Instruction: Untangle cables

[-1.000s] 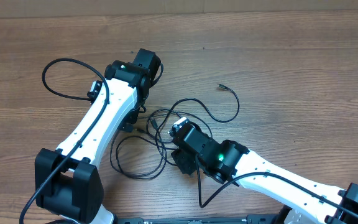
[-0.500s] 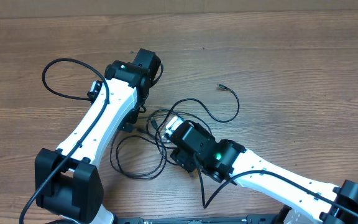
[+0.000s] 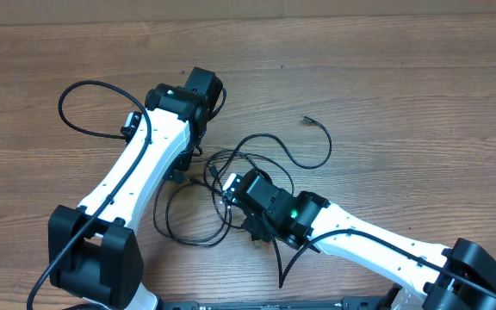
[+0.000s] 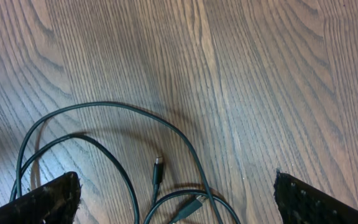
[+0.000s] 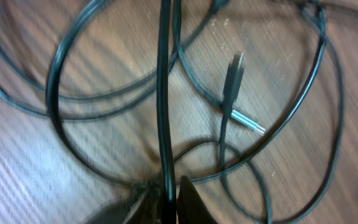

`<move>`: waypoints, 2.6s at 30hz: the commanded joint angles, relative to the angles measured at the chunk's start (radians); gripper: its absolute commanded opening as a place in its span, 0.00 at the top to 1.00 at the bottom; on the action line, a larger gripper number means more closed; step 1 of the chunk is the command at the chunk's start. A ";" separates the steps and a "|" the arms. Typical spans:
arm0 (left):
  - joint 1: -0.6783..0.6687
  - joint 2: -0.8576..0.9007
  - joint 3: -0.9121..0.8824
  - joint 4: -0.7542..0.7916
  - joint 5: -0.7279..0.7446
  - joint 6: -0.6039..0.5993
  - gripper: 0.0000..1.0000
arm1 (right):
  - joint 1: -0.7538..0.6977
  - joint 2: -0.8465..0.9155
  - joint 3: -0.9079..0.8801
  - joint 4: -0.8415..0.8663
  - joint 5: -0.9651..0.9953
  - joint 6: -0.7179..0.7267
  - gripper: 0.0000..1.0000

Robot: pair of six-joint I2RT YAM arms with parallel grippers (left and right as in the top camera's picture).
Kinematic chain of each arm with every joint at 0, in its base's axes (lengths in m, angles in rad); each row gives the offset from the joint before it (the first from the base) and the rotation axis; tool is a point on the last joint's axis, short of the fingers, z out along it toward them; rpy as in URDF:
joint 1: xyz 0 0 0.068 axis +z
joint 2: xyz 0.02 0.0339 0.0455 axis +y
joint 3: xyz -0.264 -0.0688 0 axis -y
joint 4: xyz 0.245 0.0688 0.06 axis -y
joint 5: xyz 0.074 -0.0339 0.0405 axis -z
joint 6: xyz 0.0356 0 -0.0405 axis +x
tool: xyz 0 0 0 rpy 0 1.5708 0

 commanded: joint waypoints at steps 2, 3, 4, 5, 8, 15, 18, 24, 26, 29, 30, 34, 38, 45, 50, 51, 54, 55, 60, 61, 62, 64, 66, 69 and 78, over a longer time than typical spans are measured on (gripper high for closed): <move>0.002 0.002 0.012 -0.001 -0.027 0.014 0.00 | 0.001 0.005 -0.007 -0.066 -0.007 0.092 0.96; 0.002 0.002 0.012 -0.001 -0.027 0.014 0.01 | 0.001 0.005 -0.006 -0.082 0.005 0.130 0.96; 0.002 0.002 0.012 -0.001 -0.027 0.014 0.00 | 0.001 0.003 -0.004 -0.105 0.041 0.188 0.96; 0.002 0.002 0.012 -0.001 -0.027 0.014 0.01 | 0.000 0.000 -0.002 -0.130 0.082 0.241 0.96; 0.002 0.002 0.012 -0.001 -0.027 0.014 0.00 | -0.007 -0.026 0.014 -0.251 0.252 0.432 0.96; 0.002 0.002 0.012 -0.001 -0.026 0.014 0.00 | -0.012 -0.175 0.145 -0.597 0.618 0.676 0.96; 0.002 0.002 0.011 -0.001 -0.027 0.014 0.00 | -0.012 -0.259 0.256 -0.772 0.783 0.823 0.96; 0.002 0.002 0.012 -0.001 -0.027 0.014 0.00 | -0.012 -0.417 0.539 -0.901 0.966 0.919 0.96; 0.002 0.002 0.012 -0.001 -0.027 0.014 0.00 | -0.012 -0.462 0.636 -0.860 0.988 0.886 0.96; 0.002 0.002 0.012 -0.001 -0.027 0.014 0.00 | -0.012 -0.517 0.750 -0.727 0.965 0.733 0.96; 0.002 0.002 0.012 -0.001 -0.027 0.014 0.01 | -0.012 -0.529 0.770 -0.685 0.948 0.685 0.96; 0.002 0.002 0.012 -0.001 -0.027 0.014 0.00 | -0.012 -0.571 0.814 -0.505 0.916 0.509 0.96; 0.002 0.002 0.012 -0.001 -0.027 0.014 0.00 | -0.012 -0.573 0.814 -0.405 0.915 0.410 0.96; 0.002 0.002 0.012 -0.001 -0.027 0.014 0.00 | -0.012 -0.529 0.813 -0.370 0.839 0.407 0.96; 0.002 0.002 0.012 -0.001 -0.027 0.014 0.00 | -0.012 -0.467 0.813 -0.298 0.750 0.357 0.96; 0.002 0.002 0.012 -0.001 -0.027 0.014 0.00 | -0.012 -0.455 0.813 -0.280 0.750 0.352 0.96; 0.002 0.002 0.012 -0.001 -0.027 0.014 0.01 | -0.012 -0.425 0.813 -0.218 0.750 0.294 0.96; 0.002 0.002 0.012 -0.001 -0.026 0.014 0.00 | -0.012 -0.414 0.813 -0.190 0.750 0.278 0.96; 0.002 0.002 0.012 -0.001 -0.027 0.014 0.00 | -0.012 -0.378 0.813 -0.006 0.748 0.171 0.96; 0.002 0.002 0.012 -0.001 -0.027 0.014 0.01 | -0.012 -0.376 0.813 0.029 0.739 0.149 0.96; 0.002 0.002 0.012 -0.001 -0.027 0.014 0.00 | -0.012 -0.375 0.813 0.063 0.726 0.126 0.96; 0.002 0.002 0.012 -0.001 -0.027 0.014 0.00 | -0.012 -0.375 0.813 0.117 0.682 0.070 0.96; 0.002 0.002 0.012 -0.001 -0.027 0.014 0.01 | -0.012 -0.374 0.813 0.137 0.628 -0.006 0.96; 0.002 0.002 0.012 -0.001 -0.026 0.014 0.00 | -0.012 -0.370 0.813 0.101 0.633 -0.066 0.96; 0.002 0.002 0.011 -0.001 -0.026 0.014 0.00 | -0.012 -0.353 0.813 0.094 0.988 -0.239 0.96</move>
